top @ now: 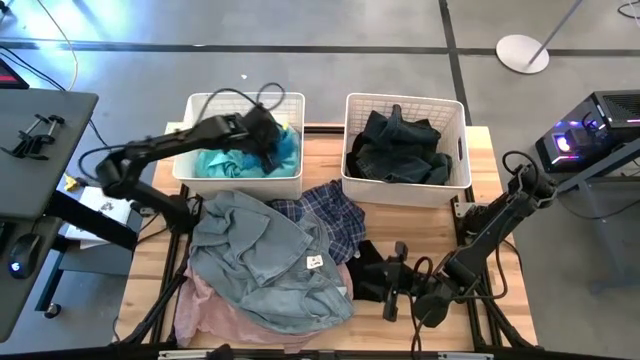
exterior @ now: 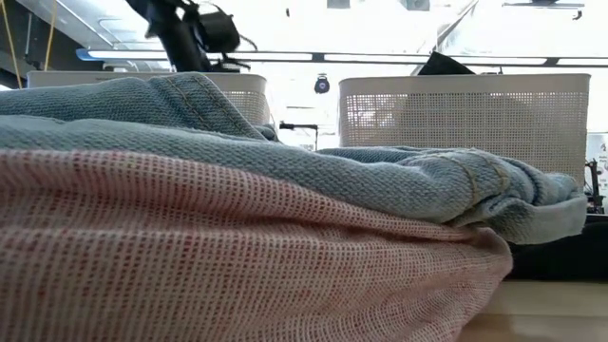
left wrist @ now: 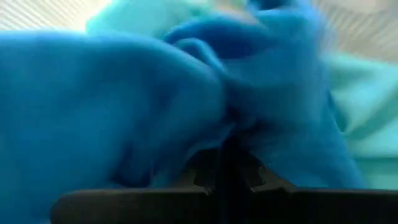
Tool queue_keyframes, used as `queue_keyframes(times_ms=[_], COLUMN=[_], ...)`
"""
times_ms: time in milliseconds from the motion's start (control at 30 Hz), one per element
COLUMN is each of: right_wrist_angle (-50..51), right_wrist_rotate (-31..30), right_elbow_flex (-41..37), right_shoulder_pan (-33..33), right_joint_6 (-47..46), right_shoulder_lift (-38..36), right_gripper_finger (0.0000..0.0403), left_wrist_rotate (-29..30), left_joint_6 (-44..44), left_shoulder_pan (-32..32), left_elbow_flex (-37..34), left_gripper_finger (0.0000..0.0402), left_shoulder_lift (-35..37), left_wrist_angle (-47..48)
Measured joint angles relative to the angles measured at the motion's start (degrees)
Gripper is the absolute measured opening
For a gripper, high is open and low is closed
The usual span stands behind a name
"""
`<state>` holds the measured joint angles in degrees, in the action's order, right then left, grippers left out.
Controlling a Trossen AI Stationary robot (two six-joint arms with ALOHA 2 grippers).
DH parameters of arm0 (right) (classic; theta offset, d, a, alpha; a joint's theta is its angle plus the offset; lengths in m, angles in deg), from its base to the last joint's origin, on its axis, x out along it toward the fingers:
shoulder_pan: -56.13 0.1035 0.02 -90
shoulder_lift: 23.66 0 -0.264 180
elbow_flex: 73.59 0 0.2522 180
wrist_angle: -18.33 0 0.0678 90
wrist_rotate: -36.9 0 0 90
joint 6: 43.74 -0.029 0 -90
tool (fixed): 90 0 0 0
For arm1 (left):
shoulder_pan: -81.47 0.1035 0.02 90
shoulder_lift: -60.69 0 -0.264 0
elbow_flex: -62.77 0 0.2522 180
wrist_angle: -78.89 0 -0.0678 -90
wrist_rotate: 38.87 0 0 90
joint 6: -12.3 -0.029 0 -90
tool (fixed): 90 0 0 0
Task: Sort clothes
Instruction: Put the blue shorts into the left white bin
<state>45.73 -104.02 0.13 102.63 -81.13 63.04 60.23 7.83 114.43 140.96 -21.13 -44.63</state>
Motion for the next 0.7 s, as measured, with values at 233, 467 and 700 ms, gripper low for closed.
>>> queue_keyframes(times_ms=[233,467,700], right_wrist_angle=[1.9,1.8,1.9], right_wrist_rotate=[-3.7,-3.7,-4.0], right_elbow_flex=[0.0,0.0,0.0], right_shoulder_pan=[-0.1,-0.1,-2.2], right_joint_6=[-0.1,-1.4,-4.1], right_shoulder_lift=[0.0,0.0,0.5], right_gripper_finger=[0.0177,0.0177,0.0177], left_wrist_rotate=[0.4,0.0,-0.5], left_joint_6=[1.2,2.4,5.9], left_shoulder_pan=[0.0,0.4,-0.9], left_elbow_flex=[0.1,0.0,0.0], left_gripper_finger=[0.0061,0.0187,0.0251], left_shoulder_lift=[-4.8,1.7,13.1], left_wrist_angle=[0.0,0.6,1.2])
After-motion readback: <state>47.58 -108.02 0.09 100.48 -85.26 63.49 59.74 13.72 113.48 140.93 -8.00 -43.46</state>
